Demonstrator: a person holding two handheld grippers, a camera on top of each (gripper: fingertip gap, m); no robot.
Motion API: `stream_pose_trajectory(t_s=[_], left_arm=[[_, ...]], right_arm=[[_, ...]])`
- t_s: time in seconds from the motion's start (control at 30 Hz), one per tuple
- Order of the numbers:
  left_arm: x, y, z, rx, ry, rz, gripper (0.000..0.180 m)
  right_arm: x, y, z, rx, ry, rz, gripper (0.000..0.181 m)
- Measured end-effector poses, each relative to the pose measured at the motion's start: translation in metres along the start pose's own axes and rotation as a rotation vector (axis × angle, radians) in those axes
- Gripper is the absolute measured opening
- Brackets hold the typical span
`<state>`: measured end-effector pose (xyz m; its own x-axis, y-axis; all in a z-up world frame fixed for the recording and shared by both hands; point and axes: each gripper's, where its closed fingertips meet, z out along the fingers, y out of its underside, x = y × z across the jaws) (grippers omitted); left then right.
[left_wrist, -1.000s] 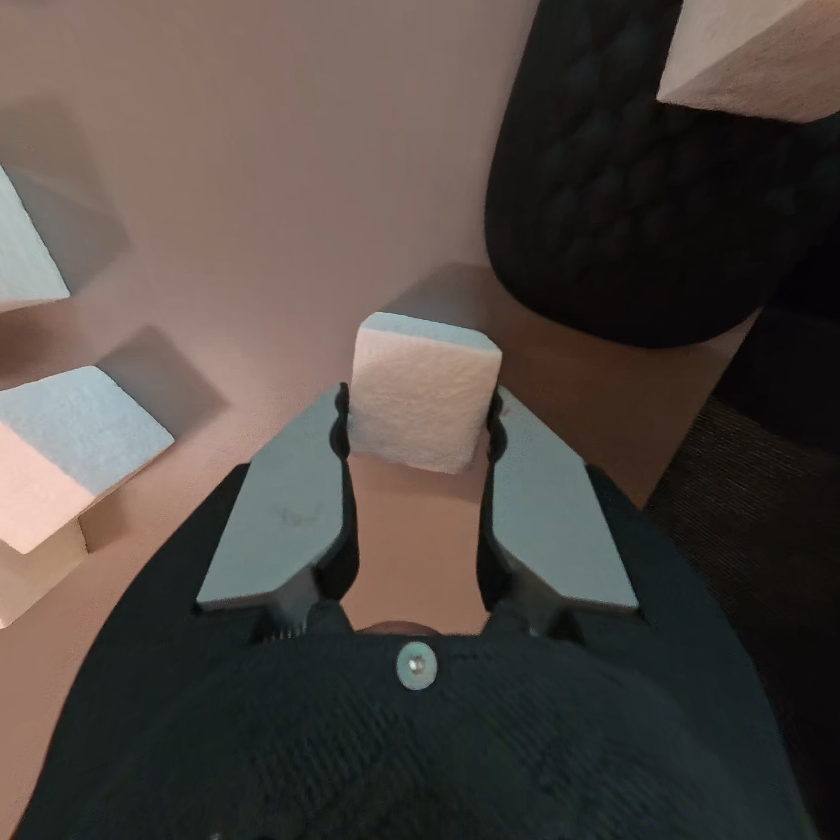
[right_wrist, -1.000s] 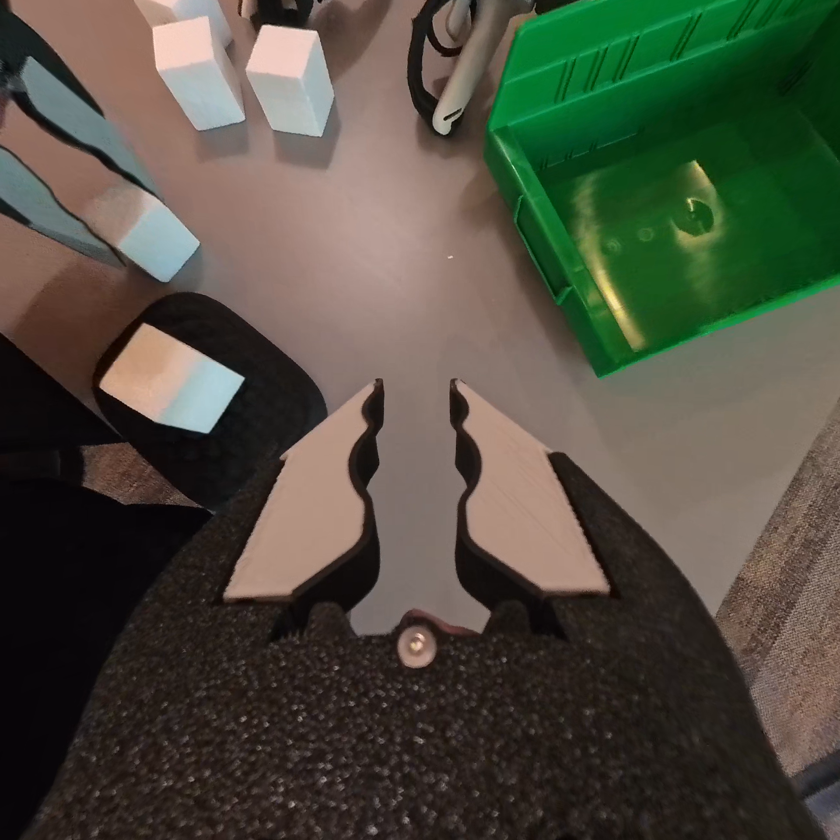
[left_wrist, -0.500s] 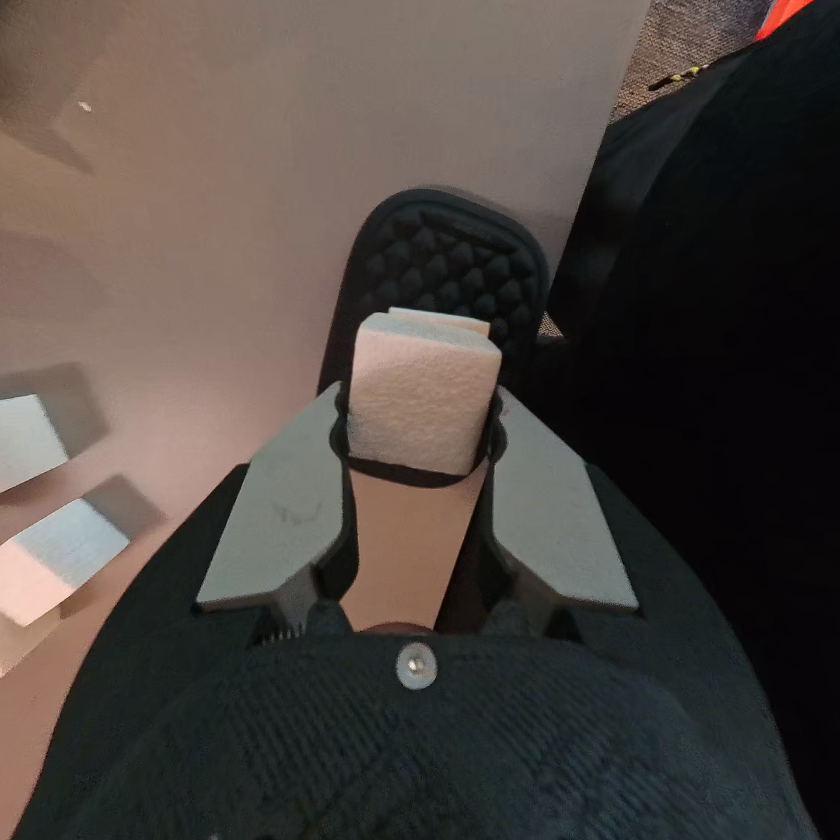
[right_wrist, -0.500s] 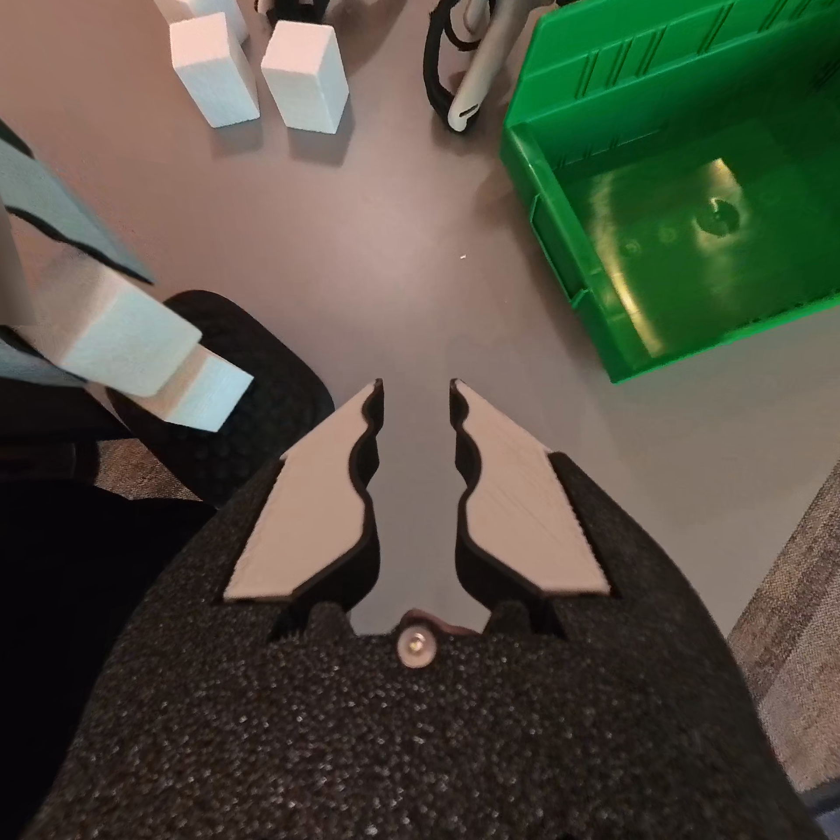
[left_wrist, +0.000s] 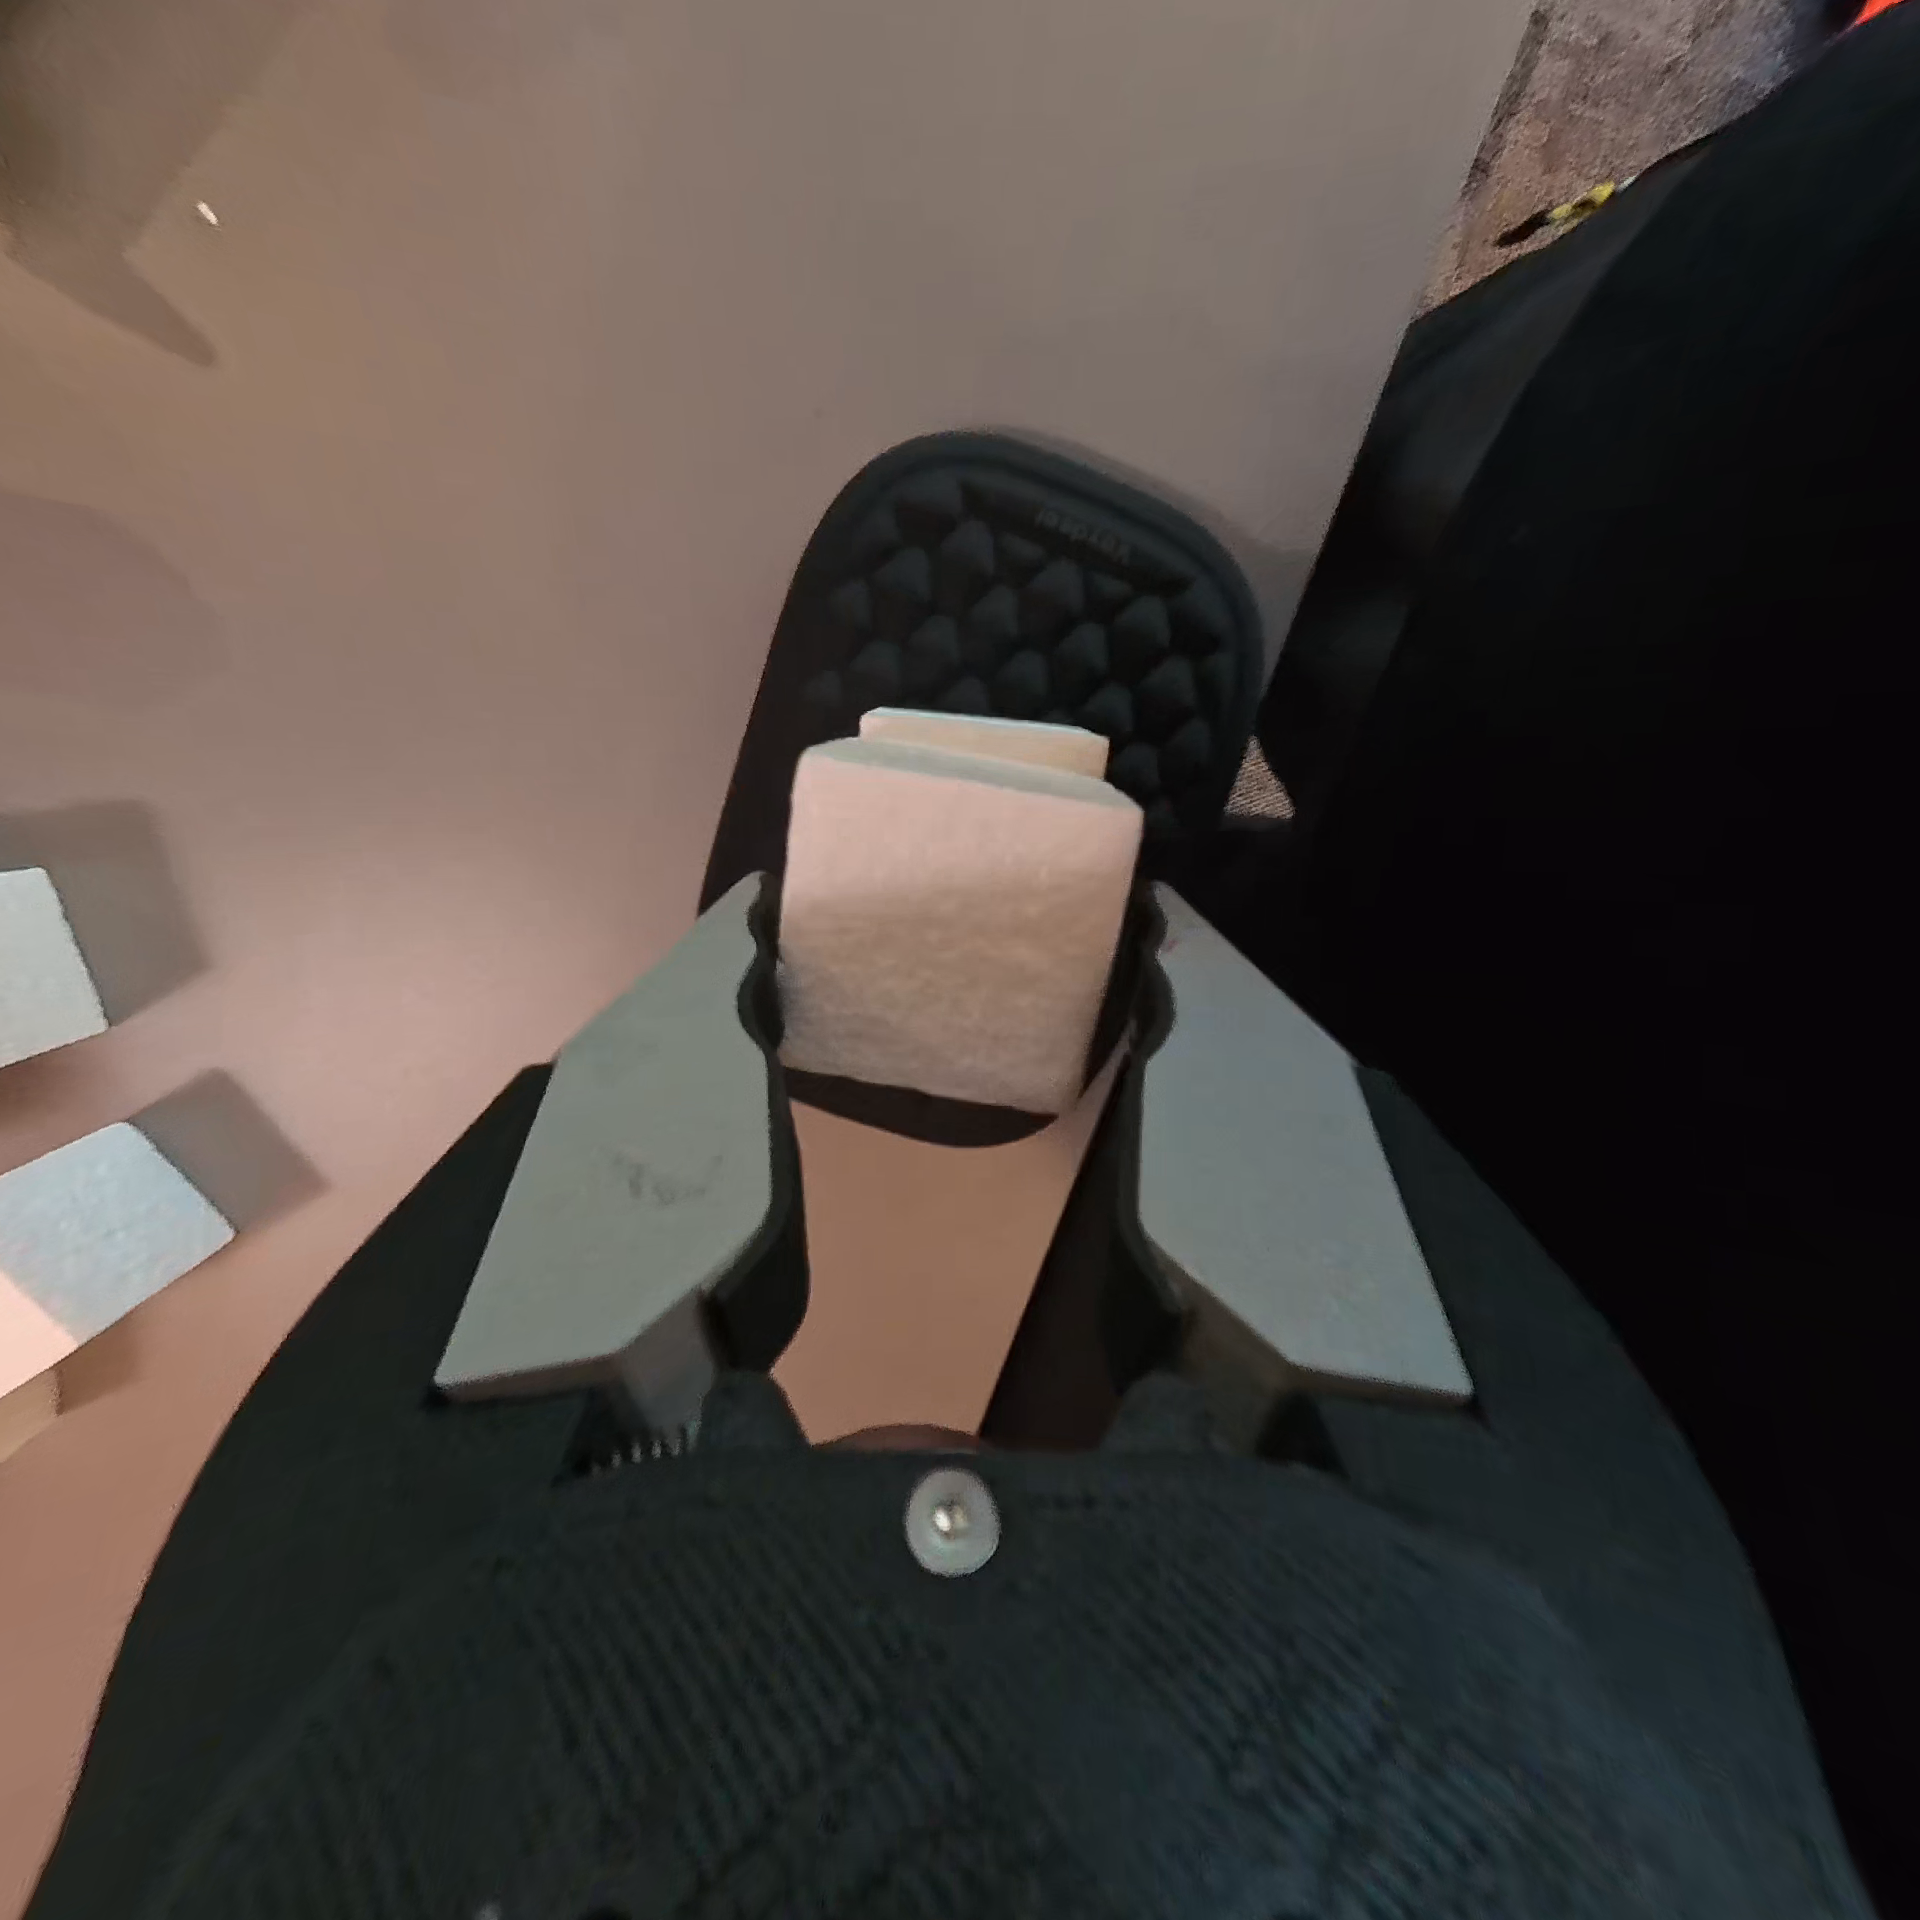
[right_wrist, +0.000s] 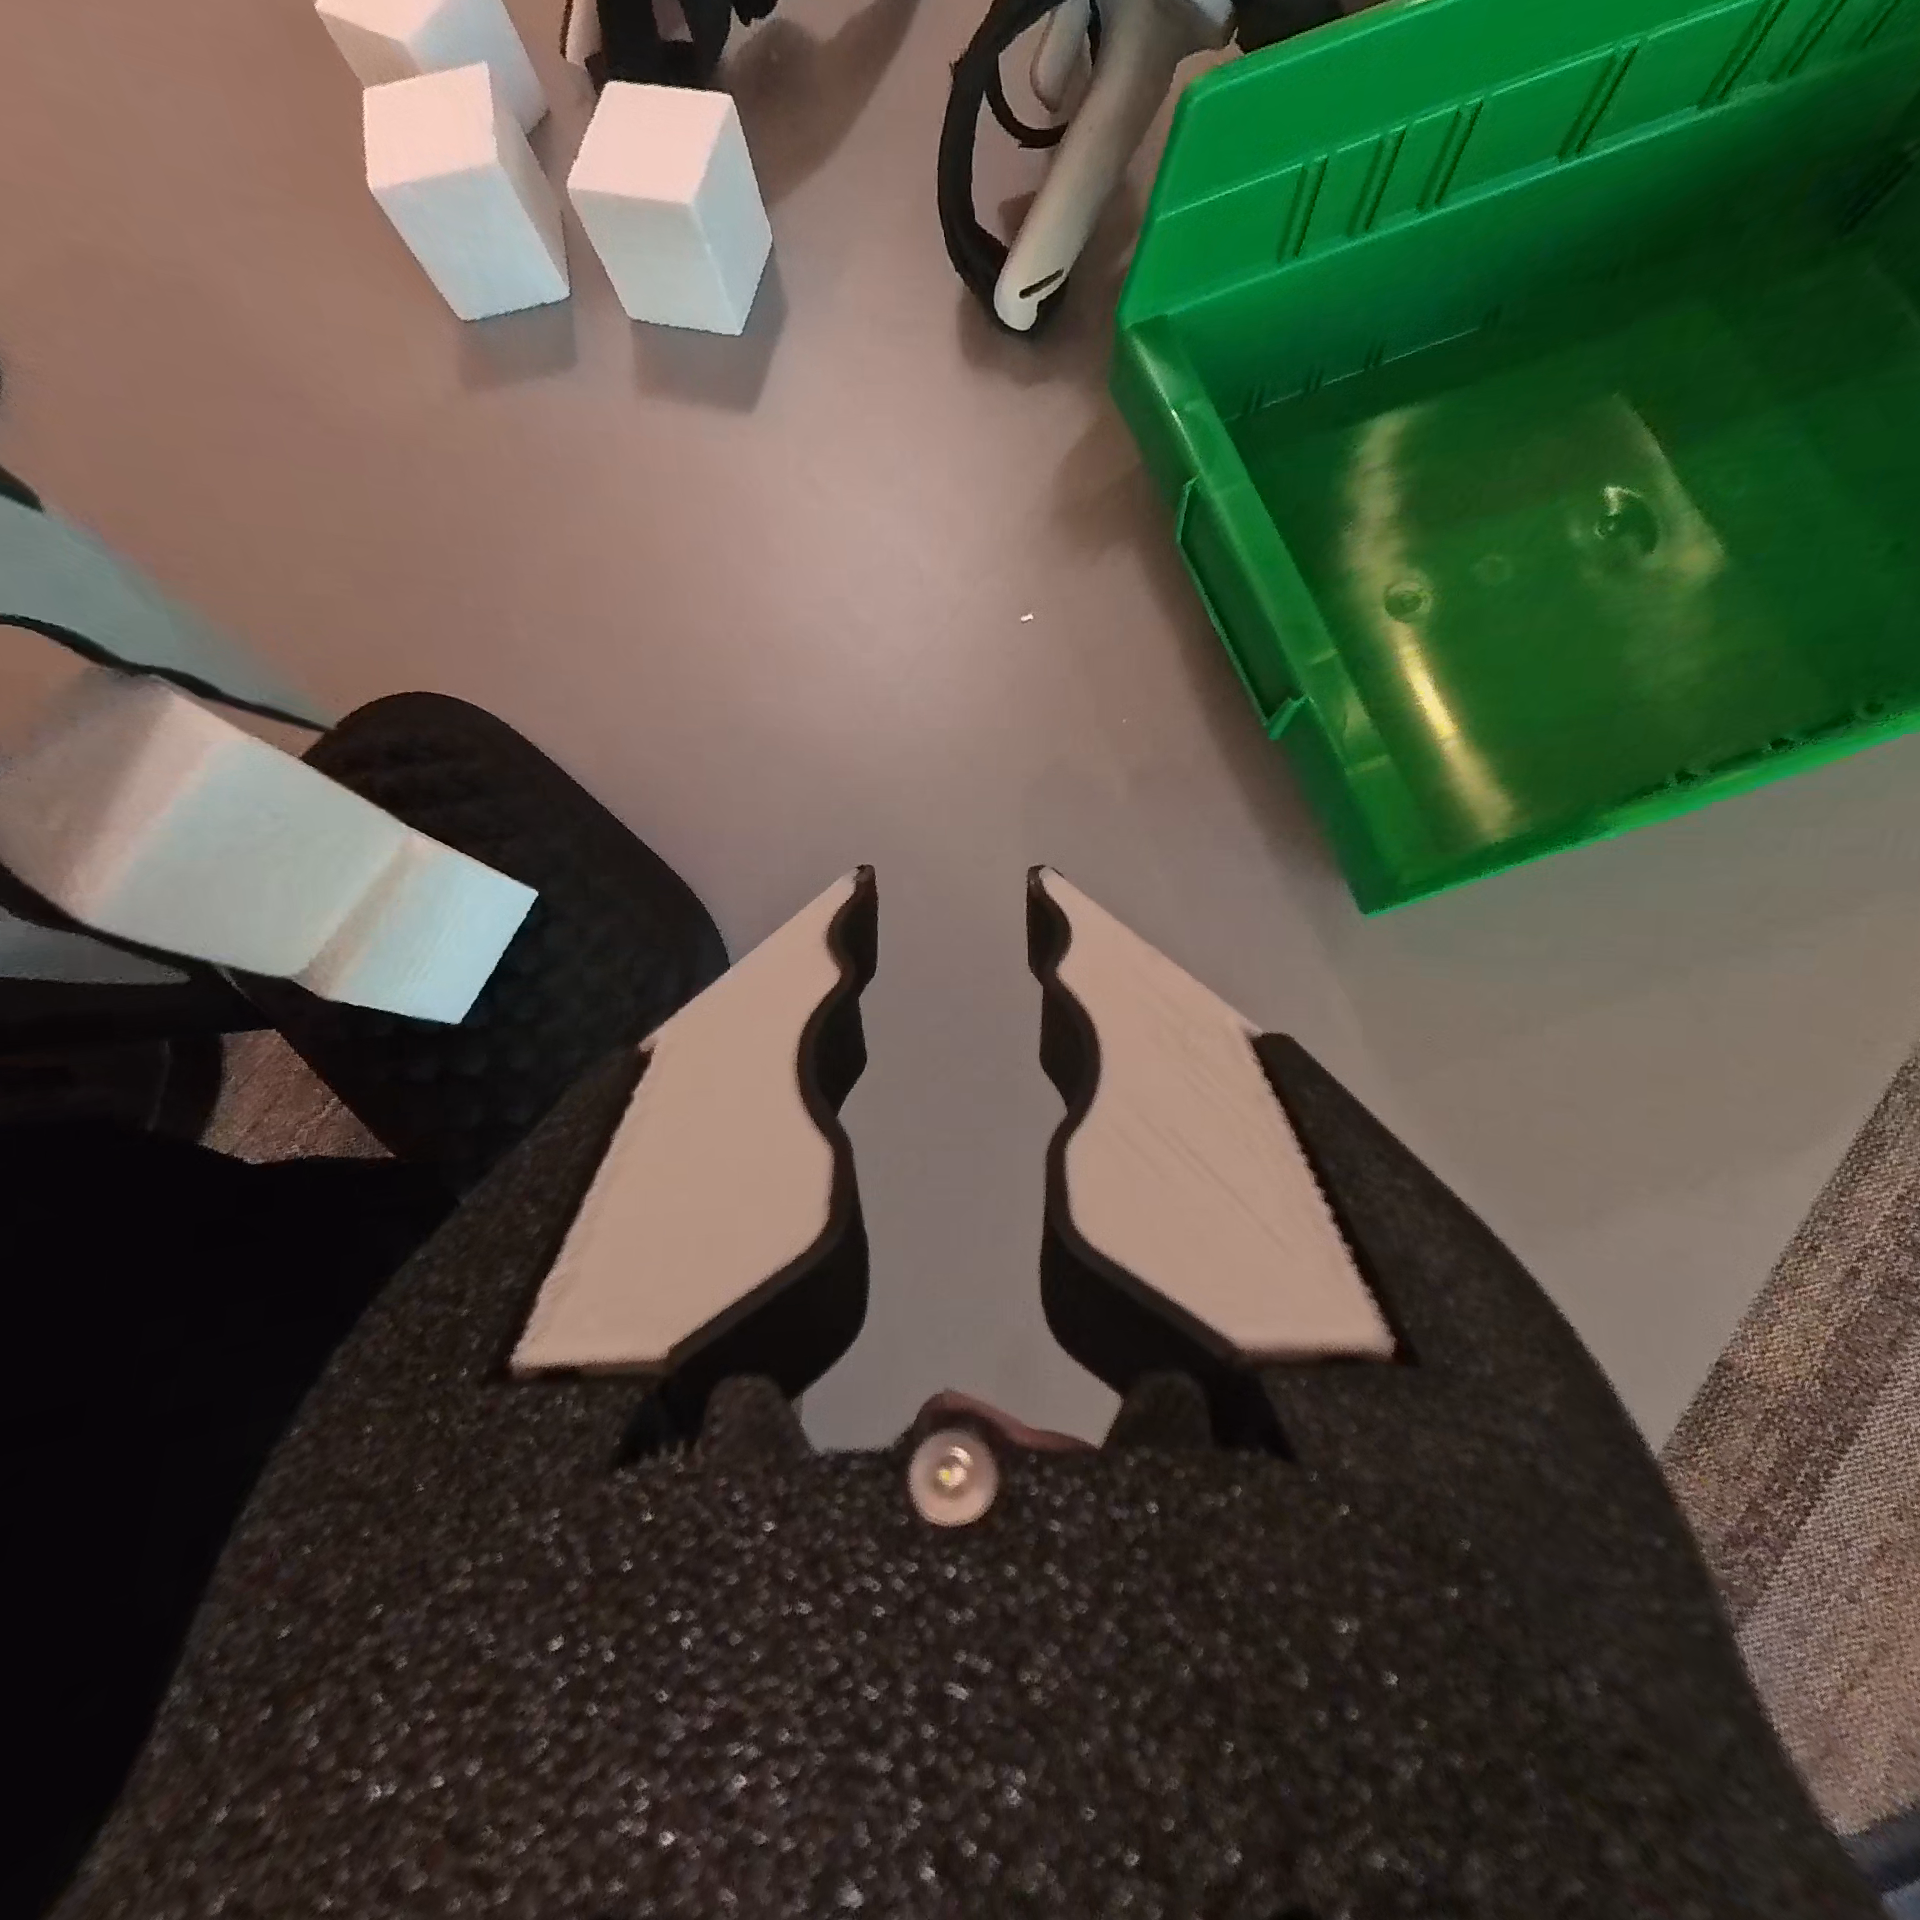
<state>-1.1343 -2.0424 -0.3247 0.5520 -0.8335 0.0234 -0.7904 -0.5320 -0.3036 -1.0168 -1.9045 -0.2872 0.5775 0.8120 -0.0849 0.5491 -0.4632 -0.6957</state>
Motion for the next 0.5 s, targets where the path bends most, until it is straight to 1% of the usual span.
stream_pose_trajectory(t_s=[0.03,0.1,0.17,0.27,0.37,0.47,0.5], left_arm=[[0.002,-0.002,-0.001,0.012,0.019,-0.019,0.068],[0.003,-0.005,-0.002,0.028,0.034,-0.047,0.079],[0.005,-0.008,-0.006,0.053,0.060,-0.069,0.080],[0.000,-0.011,-0.019,0.096,0.067,-0.106,0.091],[-0.019,-0.012,-0.044,0.168,0.051,-0.146,0.092],[-0.057,-0.010,-0.068,0.251,0.045,-0.254,0.091],[-0.082,-0.004,-0.072,0.260,-0.005,-0.288,0.089]], right_arm=[[0.000,-0.001,0.001,-0.001,0.001,-0.003,0.028],[0.000,-0.002,0.001,-0.001,-0.001,-0.006,0.028],[0.001,-0.003,0.003,-0.006,-0.001,-0.009,0.028],[0.002,-0.003,0.003,-0.009,0.004,-0.012,0.028],[0.005,-0.002,0.001,-0.011,0.011,-0.008,0.028],[0.010,0.002,-0.001,-0.017,0.016,0.006,0.028],[0.011,0.003,-0.001,-0.019,0.018,0.010,0.028]])
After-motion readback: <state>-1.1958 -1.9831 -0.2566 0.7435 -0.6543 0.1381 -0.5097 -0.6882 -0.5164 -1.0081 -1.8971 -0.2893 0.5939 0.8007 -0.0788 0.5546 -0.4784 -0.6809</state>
